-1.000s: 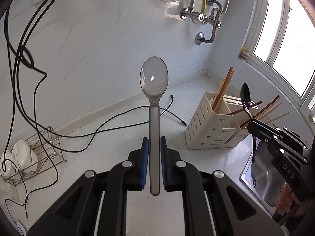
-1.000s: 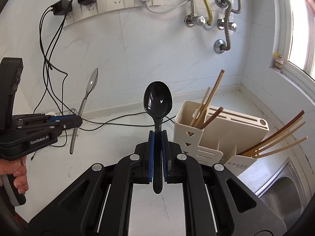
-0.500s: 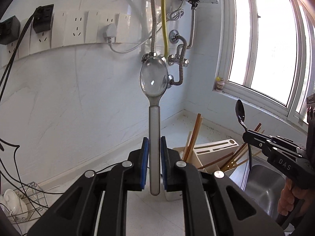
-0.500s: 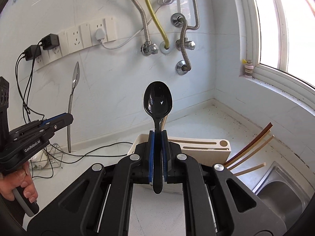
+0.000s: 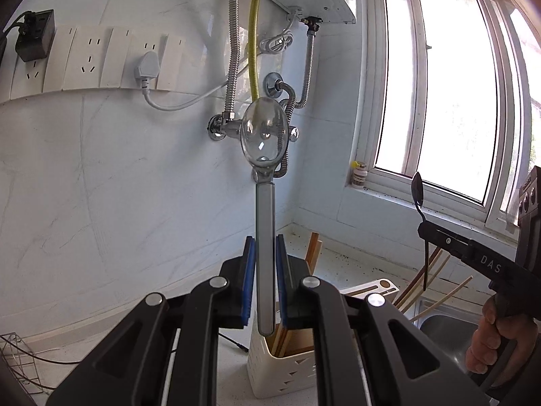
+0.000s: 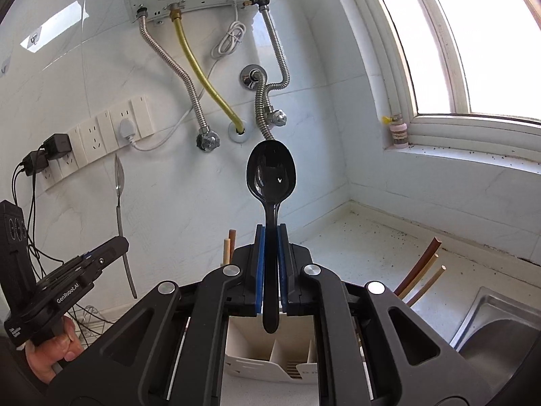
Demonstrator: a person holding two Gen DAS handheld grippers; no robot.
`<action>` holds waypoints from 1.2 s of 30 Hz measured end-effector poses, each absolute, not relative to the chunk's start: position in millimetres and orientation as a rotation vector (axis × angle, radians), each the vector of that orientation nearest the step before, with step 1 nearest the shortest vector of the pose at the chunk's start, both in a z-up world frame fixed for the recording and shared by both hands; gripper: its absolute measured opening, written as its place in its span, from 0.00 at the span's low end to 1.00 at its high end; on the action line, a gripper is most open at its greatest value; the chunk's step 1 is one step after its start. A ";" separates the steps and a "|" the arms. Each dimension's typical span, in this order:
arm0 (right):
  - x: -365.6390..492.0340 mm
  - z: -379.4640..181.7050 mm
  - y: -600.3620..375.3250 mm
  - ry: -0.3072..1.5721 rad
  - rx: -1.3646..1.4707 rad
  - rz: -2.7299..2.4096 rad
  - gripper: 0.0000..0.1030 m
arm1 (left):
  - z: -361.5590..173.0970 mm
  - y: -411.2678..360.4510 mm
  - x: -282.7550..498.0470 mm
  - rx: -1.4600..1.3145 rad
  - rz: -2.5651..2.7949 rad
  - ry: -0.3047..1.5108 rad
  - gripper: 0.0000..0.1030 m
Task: Organize utensils
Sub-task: 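Lower both spoons into the holder and open both tools to release them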
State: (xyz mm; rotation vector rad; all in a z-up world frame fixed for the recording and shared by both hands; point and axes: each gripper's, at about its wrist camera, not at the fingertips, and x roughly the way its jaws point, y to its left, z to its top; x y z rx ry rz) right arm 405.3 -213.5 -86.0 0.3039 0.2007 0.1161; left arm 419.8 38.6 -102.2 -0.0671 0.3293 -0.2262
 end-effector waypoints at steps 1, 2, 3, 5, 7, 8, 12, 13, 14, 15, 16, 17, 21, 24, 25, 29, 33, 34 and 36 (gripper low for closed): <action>406.7 -89.1 -214.6 0.196 0.302 0.111 0.06 | -105.4 37.2 422.3 -0.068 -0.227 0.323 0.11; 408.1 -92.3 -215.5 0.194 0.300 0.104 0.06 | -108.8 36.3 422.7 -0.068 -0.226 0.315 0.11; 410.2 -95.8 -216.6 0.192 0.300 0.100 0.06 | -111.8 35.2 424.5 -0.067 -0.227 0.308 0.11; 414.6 -103.8 -217.7 0.188 0.306 0.090 0.06 | -118.1 32.6 426.4 -0.061 -0.231 0.296 0.11; 418.6 -112.0 -219.2 0.183 0.322 0.085 0.06 | -124.0 30.8 428.7 -0.056 -0.228 0.286 0.11; 420.1 -115.5 -219.6 0.178 0.330 0.081 0.06 | -126.5 30.2 429.4 -0.055 -0.228 0.284 0.11; 420.4 -124.2 -215.8 0.149 0.322 0.045 0.06 | -136.9 26.6 433.3 -0.048 -0.231 0.280 0.11; 418.5 -125.2 -212.5 0.137 0.300 0.031 0.06 | -139.4 26.3 433.6 -0.048 -0.231 0.275 0.11; 416.0 -125.9 -208.8 0.125 0.275 0.019 0.07 | -141.5 25.6 434.2 -0.048 -0.230 0.271 0.11; 413.8 -125.8 -205.0 0.114 0.248 0.004 0.07 | -143.2 25.7 434.7 -0.051 -0.230 0.268 0.11; 411.5 -125.6 -201.4 0.101 0.225 -0.002 0.06 | -145.2 26.0 435.6 -0.054 -0.227 0.264 0.11; 409.4 -125.2 -197.9 0.090 0.201 -0.012 0.07 | -148.2 26.4 435.1 -0.058 -0.225 0.261 0.11; 406.3 -127.2 -186.5 0.054 0.125 -0.044 0.07 | -156.9 26.3 440.2 -0.071 -0.228 0.264 0.11; 406.9 -131.0 -182.7 0.039 0.106 -0.089 0.07 | -161.1 24.4 442.0 -0.064 -0.233 0.262 0.11; 407.5 -132.2 -181.2 0.032 0.097 -0.106 0.07 | -162.5 23.4 442.3 -0.057 -0.234 0.261 0.11; 410.7 -134.7 -178.3 0.019 0.071 -0.132 0.07 | -164.2 22.1 442.8 -0.047 -0.231 0.253 0.11; 411.9 -136.1 -177.3 -0.009 0.048 -0.168 0.07 | -166.4 22.1 442.6 -0.044 -0.227 0.246 0.11; 413.3 -136.7 -177.9 -0.007 0.046 -0.169 0.07 | -166.9 21.6 443.1 -0.042 -0.228 0.246 0.11; 414.9 -137.7 -178.5 -0.005 0.045 -0.173 0.07 | -167.8 20.9 443.0 -0.043 -0.230 0.239 0.11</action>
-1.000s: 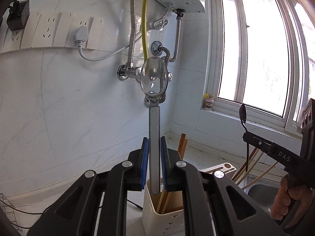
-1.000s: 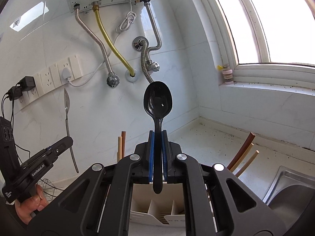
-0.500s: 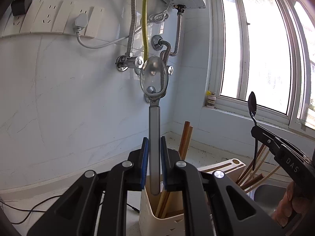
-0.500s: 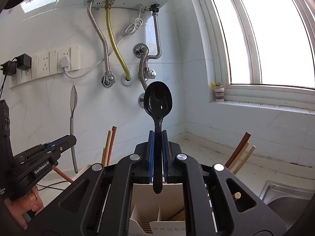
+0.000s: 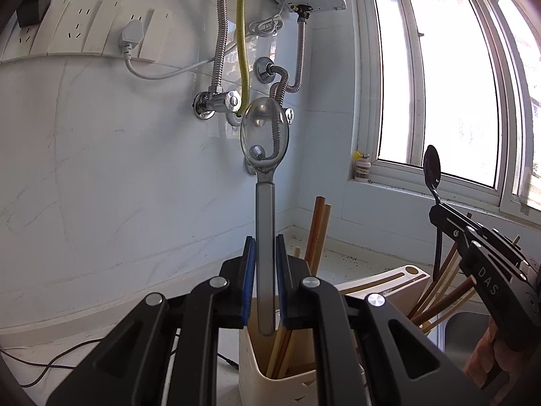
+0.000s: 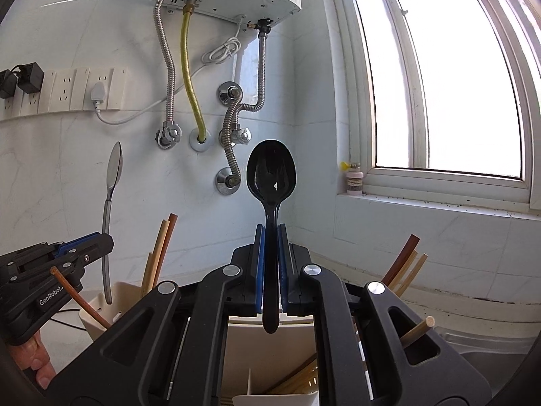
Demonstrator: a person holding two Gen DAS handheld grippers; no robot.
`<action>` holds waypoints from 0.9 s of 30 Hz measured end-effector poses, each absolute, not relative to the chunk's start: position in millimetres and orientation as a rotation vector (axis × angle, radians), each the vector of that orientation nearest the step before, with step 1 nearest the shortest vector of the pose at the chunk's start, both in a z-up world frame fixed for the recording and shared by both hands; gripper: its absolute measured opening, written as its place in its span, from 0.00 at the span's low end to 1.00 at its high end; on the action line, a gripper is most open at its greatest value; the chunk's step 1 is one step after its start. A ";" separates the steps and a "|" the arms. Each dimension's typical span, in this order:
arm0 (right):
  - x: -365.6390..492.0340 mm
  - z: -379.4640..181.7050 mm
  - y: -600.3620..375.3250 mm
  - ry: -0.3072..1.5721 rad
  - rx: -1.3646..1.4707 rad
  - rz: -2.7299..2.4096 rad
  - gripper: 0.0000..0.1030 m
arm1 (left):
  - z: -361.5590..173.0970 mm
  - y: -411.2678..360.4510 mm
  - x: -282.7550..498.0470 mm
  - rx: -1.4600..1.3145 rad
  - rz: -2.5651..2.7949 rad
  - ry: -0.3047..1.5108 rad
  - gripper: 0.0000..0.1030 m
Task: Organize utensils
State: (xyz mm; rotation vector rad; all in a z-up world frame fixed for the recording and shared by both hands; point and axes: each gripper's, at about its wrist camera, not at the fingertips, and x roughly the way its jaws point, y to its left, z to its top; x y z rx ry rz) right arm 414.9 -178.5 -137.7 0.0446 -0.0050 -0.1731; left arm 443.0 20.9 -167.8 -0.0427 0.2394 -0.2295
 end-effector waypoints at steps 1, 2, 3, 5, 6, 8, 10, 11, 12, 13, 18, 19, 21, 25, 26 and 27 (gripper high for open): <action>415.6 -137.9 -178.6 -0.005 0.044 -0.174 0.07 | -168.0 20.3 443.7 -0.043 -0.231 0.239 0.11; 416.2 -138.2 -178.6 -0.007 0.042 -0.176 0.07 | -168.5 19.6 444.5 -0.042 -0.230 0.240 0.11; 416.6 -138.4 -178.5 -0.012 0.041 -0.177 0.07 | -169.2 19.1 445.2 -0.041 -0.228 0.244 0.11; 417.3 -138.4 -177.5 -0.014 0.033 -0.175 0.07 | -170.9 18.9 446.0 -0.043 -0.220 0.249 0.11; 417.0 -138.7 -177.1 -0.019 0.031 -0.174 0.07 | -172.0 18.7 446.0 -0.044 -0.217 0.251 0.11; 415.6 -140.0 -176.5 -0.025 0.023 -0.173 0.07 | -172.8 19.3 445.6 -0.051 -0.213 0.248 0.11; 413.2 -141.1 -176.9 -0.036 0.023 -0.174 0.09 | -173.1 18.7 443.7 -0.052 -0.218 0.243 0.11; 412.2 -141.6 -177.2 -0.041 0.026 -0.173 0.20 | -173.8 16.8 442.4 -0.040 -0.221 0.239 0.13; 410.9 -141.5 -178.5 -0.046 0.038 -0.159 0.25 | -174.4 14.9 440.2 -0.029 -0.224 0.231 0.21; 410.2 -141.0 -179.0 -0.047 0.045 -0.156 0.29 | -174.6 14.3 436.8 -0.024 -0.211 0.212 0.28; 406.9 -138.9 -178.0 -0.062 0.040 -0.154 0.30 | -170.8 15.9 424.3 -0.021 -0.181 0.145 0.63; 405.7 -137.8 -178.3 -0.067 0.040 -0.156 0.30 | -169.5 14.1 422.2 -0.006 -0.187 0.135 0.63; 403.5 -135.8 -179.3 -0.074 0.042 -0.161 0.30 | -167.2 9.0 418.7 0.025 -0.200 0.123 0.63; 399.4 -131.0 -180.7 -0.088 0.040 -0.167 0.31 | -162.2 4.3 413.8 0.045 -0.210 0.110 0.65; 398.6 -129.8 -180.8 -0.090 0.039 -0.167 0.31 | -160.9 4.4 412.3 0.044 -0.208 0.107 0.66; 397.9 -128.6 -180.8 -0.090 0.038 -0.166 0.31 | -159.4 4.7 411.3 0.043 -0.206 0.105 0.67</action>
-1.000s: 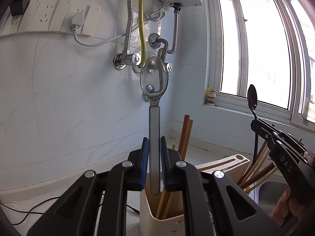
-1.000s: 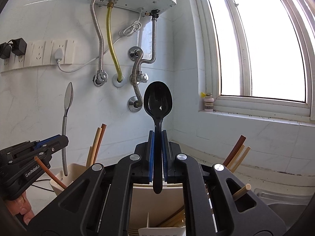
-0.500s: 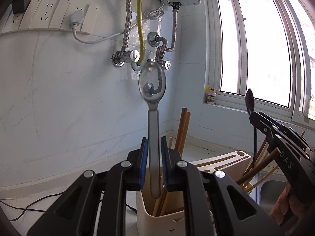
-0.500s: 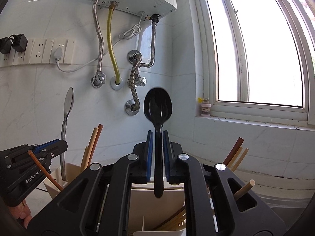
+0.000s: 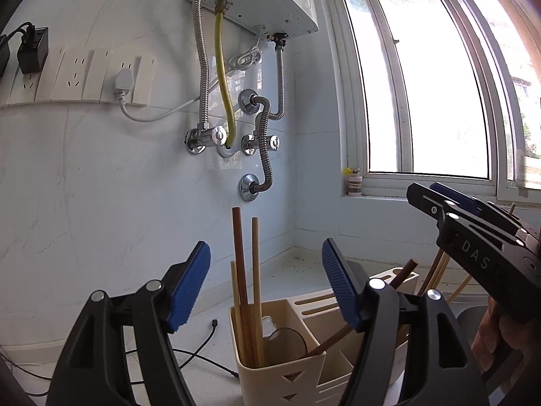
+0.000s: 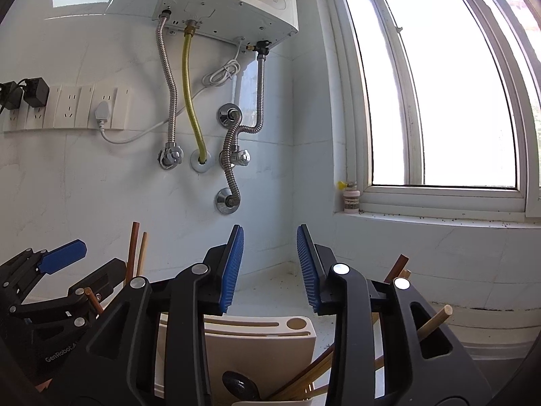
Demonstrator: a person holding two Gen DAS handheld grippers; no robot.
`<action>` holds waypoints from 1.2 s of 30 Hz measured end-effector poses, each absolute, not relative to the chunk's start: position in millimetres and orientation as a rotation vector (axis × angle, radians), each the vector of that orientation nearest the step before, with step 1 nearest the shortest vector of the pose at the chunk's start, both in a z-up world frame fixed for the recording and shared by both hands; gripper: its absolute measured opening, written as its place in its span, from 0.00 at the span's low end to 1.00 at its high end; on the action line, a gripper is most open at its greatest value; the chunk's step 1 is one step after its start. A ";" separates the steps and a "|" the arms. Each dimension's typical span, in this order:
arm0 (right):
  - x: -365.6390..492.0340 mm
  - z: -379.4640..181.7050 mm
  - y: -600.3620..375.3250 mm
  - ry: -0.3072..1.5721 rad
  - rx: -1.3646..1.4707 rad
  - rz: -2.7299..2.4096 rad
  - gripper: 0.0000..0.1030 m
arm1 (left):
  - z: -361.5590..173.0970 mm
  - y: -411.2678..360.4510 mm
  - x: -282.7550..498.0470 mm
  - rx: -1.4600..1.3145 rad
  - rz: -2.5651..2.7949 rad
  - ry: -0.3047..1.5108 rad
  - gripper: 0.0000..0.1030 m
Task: Organize utensils
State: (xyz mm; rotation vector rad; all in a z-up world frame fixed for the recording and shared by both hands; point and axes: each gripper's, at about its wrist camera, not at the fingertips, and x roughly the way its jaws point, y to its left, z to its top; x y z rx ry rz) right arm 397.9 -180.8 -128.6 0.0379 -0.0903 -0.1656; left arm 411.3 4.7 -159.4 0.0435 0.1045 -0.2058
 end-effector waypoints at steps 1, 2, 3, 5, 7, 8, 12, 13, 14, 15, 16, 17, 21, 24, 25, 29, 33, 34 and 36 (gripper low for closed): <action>396.8 -127.2 -180.7 -0.093 0.036 -0.165 0.31 | -158.2 5.0 409.9 0.045 -0.203 0.102 0.68; 395.3 -126.4 -180.8 -0.095 0.034 -0.165 0.31 | -156.7 5.2 408.6 0.048 -0.200 0.099 0.69; 394.1 -125.4 -180.8 -0.097 0.034 -0.164 0.31 | -155.3 5.5 407.5 0.050 -0.198 0.097 0.70; 391.0 -123.0 -180.5 -0.104 0.035 -0.162 0.37 | -152.2 6.0 405.1 0.057 -0.192 0.093 0.70; 386.4 -119.2 -180.3 -0.118 0.039 -0.161 0.40 | -148.8 6.6 402.1 0.064 -0.183 0.087 0.72; 384.1 -116.8 -180.0 -0.125 0.038 -0.160 0.40 | -146.2 7.2 401.0 0.065 -0.177 0.084 0.72; 373.1 -107.1 -182.0 -0.156 0.039 -0.168 0.46 | -133.5 10.6 392.9 0.055 -0.162 0.067 0.81; 368.7 -104.7 -183.8 -0.165 0.046 -0.172 0.52 | -130.0 10.2 390.5 0.061 -0.158 0.063 0.84; 364.3 -102.1 -185.7 -0.171 0.052 -0.172 0.54 | -126.9 9.4 387.1 0.070 -0.153 0.058 0.85; 360.2 -99.3 -187.5 -0.173 0.054 -0.168 0.54 | -124.0 8.3 383.6 0.080 -0.151 0.054 0.87; 356.3 -97.0 -188.9 -0.176 0.055 -0.165 0.54 | -121.4 7.0 379.8 0.090 -0.147 0.051 0.88; 351.7 -94.9 -190.4 -0.181 0.055 -0.160 0.54 | -118.8 5.7 376.3 0.098 -0.143 0.048 0.88; 334.6 -88.8 -196.6 -0.187 0.065 -0.134 0.58 | -108.6 -0.2 360.0 0.125 -0.128 0.040 0.89; 321.5 -87.2 -200.3 -0.188 0.072 -0.105 0.64 | -103.2 -5.9 346.5 0.140 -0.106 0.040 0.92; 316.9 -87.4 -201.2 -0.190 0.070 -0.100 0.64 | -101.9 -8.0 341.6 0.145 -0.099 0.038 0.92; 301.1 -90.8 -206.0 -0.173 0.089 -0.084 0.69 | -96.9 -13.7 322.0 0.174 -0.083 0.029 0.93; 279.7 -94.7 -207.7 -0.170 0.104 -0.090 0.76 | -93.3 -11.8 305.0 0.168 -0.078 0.048 0.95; 273.3 -95.6 -207.5 -0.169 0.106 -0.095 0.77 | -93.1 -10.4 300.6 0.163 -0.080 0.055 0.95; 260.7 -97.5 -206.7 -0.168 0.105 -0.108 0.79 | -93.3 -8.7 290.7 0.159 -0.085 0.065 0.95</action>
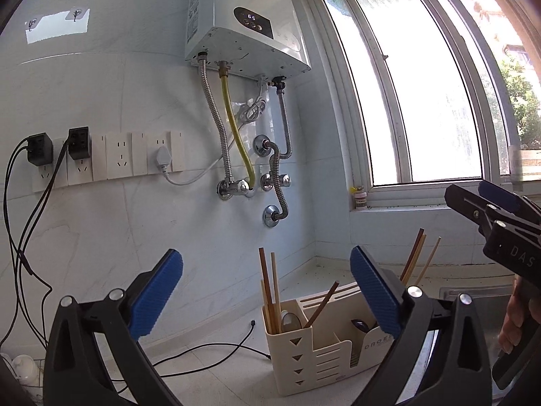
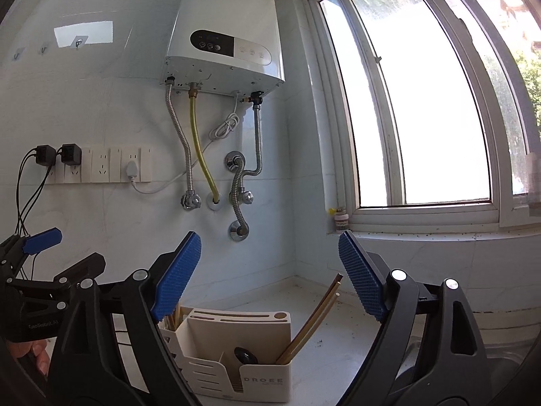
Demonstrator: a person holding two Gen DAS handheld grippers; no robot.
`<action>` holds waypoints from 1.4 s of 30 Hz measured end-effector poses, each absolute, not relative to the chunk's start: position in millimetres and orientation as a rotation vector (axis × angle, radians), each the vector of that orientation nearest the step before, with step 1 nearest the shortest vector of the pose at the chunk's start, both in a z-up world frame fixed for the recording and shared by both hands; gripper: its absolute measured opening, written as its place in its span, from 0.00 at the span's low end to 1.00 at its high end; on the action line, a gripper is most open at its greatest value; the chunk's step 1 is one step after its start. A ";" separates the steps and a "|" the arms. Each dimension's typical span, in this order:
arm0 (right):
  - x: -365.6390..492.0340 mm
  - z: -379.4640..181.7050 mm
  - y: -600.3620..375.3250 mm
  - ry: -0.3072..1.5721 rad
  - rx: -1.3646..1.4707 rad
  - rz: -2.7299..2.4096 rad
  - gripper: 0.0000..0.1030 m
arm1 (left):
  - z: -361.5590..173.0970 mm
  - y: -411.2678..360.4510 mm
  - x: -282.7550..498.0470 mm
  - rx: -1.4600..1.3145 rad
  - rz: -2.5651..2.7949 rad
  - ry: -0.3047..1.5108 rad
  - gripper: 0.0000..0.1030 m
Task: Organize utensils
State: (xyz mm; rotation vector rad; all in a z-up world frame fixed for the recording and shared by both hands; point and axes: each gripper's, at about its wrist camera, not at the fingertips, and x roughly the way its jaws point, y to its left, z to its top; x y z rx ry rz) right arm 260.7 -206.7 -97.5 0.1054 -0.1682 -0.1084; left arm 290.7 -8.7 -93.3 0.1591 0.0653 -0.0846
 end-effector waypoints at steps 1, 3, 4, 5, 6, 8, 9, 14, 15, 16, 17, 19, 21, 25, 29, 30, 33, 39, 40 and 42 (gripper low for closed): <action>255.0 -98.2 -206.2 -0.163 0.105 -0.114 0.81 | -93.5 -7.9 285.1 0.160 -0.087 0.069 0.95; 243.4 -98.1 -204.7 -0.146 0.105 -0.117 0.87 | -93.2 -6.5 272.8 0.161 -0.094 0.079 0.95; 237.1 -97.5 -203.5 -0.138 0.106 -0.119 0.88 | -92.5 -5.7 266.7 0.163 -0.097 0.086 0.95; 230.7 -96.9 -201.9 -0.130 0.103 -0.123 0.89 | -91.5 -4.7 260.8 0.164 -0.101 0.088 0.95; 223.2 -96.4 -200.1 -0.123 0.100 -0.127 0.90 | -90.6 -3.8 253.4 0.167 -0.105 0.086 0.95; 208.2 -96.7 -197.1 -0.113 0.105 -0.130 0.92 | -88.4 -1.9 239.7 0.174 -0.116 0.092 0.95; 201.3 -97.0 -195.6 -0.104 0.109 -0.131 0.92 | -87.1 -1.1 232.9 0.178 -0.121 0.094 0.95; 169.9 -98.5 -185.4 -0.053 0.113 -0.129 0.92 | -82.0 6.3 198.4 0.190 -0.141 0.108 0.95; 163.5 -99.2 -183.1 -0.046 0.113 -0.130 0.92 | -81.6 9.3 191.3 0.183 -0.149 0.112 0.95; 157.2 -100.1 -180.8 -0.039 0.113 -0.133 0.92 | -81.5 12.3 184.9 0.175 -0.151 0.118 0.95; 151.0 -101.2 -178.6 -0.031 0.114 -0.134 0.92 | -81.8 15.0 178.7 0.166 -0.151 0.125 0.95; 140.5 -103.0 -174.3 -0.014 0.113 -0.140 0.92 | -81.8 21.5 166.5 0.150 -0.145 0.143 0.95; 130.5 -104.7 -170.2 0.008 0.111 -0.138 0.92 | -82.0 28.0 153.9 0.133 -0.140 0.149 0.95; 108.4 -107.4 -161.8 0.035 0.104 -0.127 0.92 | -81.1 36.7 131.3 0.142 -0.142 0.153 0.95; 88.7 -108.3 -153.7 0.053 0.085 -0.118 0.92 | -79.7 43.4 111.9 0.135 -0.160 0.161 0.95; 85.0 -108.1 -151.0 0.059 0.076 -0.112 0.92 | -78.6 43.7 108.0 0.138 -0.169 0.174 0.95; 72.4 -108.7 -145.9 0.088 0.059 -0.076 0.92 | -77.3 44.5 95.6 0.146 -0.184 0.191 0.95; 48.4 -109.6 -141.0 0.138 0.032 -0.030 0.92 | -76.1 47.9 73.9 0.146 -0.197 0.201 0.95; 44.5 -108.8 -141.5 0.142 0.031 -0.024 0.92 | -76.3 47.7 70.8 0.147 -0.200 0.204 0.95; 37.9 -107.4 -142.1 0.148 0.021 -0.017 0.92 | -76.8 46.7 63.8 0.151 -0.194 0.206 0.95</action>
